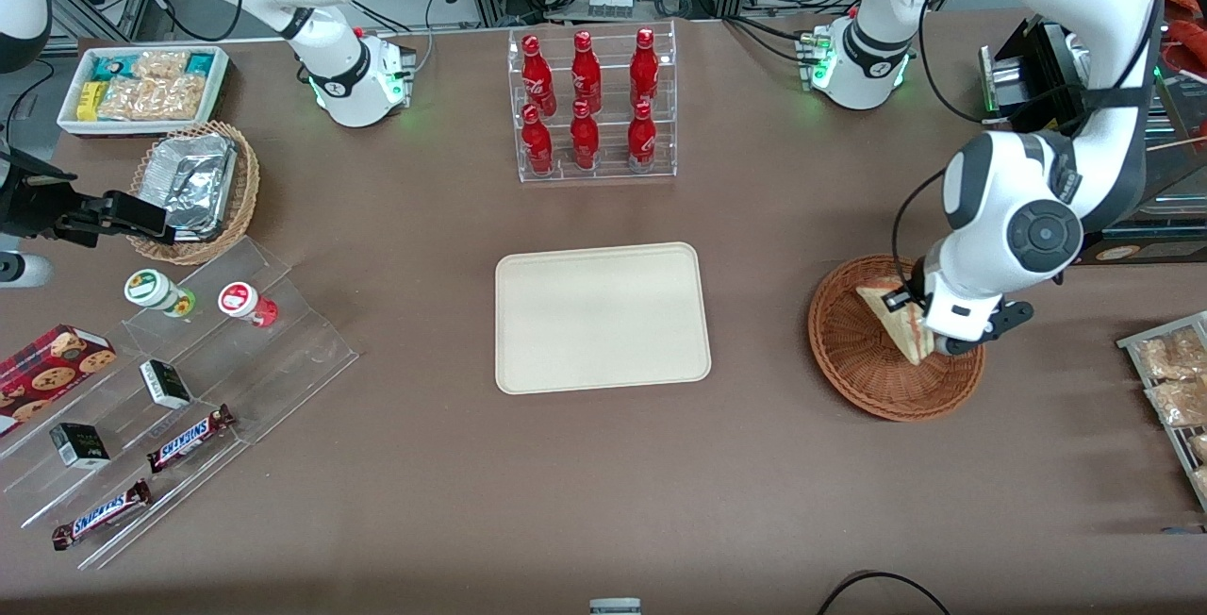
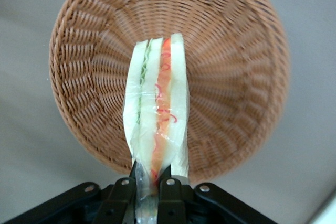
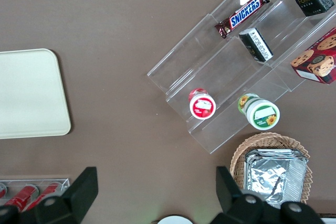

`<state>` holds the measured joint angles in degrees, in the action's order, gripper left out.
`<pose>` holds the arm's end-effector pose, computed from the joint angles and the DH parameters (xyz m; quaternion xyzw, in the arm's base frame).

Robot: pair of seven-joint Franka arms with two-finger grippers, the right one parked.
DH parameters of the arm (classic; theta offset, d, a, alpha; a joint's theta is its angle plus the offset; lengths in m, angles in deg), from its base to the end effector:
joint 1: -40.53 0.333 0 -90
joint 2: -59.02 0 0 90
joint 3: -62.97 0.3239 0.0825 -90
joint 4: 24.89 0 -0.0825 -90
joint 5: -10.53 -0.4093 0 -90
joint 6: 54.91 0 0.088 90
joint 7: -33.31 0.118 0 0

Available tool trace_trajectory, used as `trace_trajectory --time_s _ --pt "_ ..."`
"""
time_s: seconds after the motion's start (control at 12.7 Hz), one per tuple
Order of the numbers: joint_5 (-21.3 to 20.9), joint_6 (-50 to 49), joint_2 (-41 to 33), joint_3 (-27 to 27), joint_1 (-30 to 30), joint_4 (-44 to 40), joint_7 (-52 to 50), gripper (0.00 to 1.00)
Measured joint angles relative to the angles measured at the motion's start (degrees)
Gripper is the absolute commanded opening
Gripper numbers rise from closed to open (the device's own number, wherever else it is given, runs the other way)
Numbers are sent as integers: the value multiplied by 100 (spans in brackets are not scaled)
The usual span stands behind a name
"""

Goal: Place sandwich from basket to tray
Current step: 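Carry the sandwich with the left gripper over the cream tray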

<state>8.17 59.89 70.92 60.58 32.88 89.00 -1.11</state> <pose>0.5832 -0.0998 0.3280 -0.9750 -0.2000 0.0834 0.0486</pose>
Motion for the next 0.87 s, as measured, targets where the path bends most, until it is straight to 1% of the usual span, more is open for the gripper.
trace_trajectory --time_s 0.24,0.47,0.55,0.71,0.87 --pt "5 -416 -43 -53 -685 -385 -16 0" --pt "11 -456 81 -74 -1393 -636 -49 0" --pt "43 -453 196 -77 -1584 -749 -62 0" --pt "278 -439 524 -82 -1836 -1103 -59 0" --pt "380 -433 967 -84 -2103 -1664 -58 0"
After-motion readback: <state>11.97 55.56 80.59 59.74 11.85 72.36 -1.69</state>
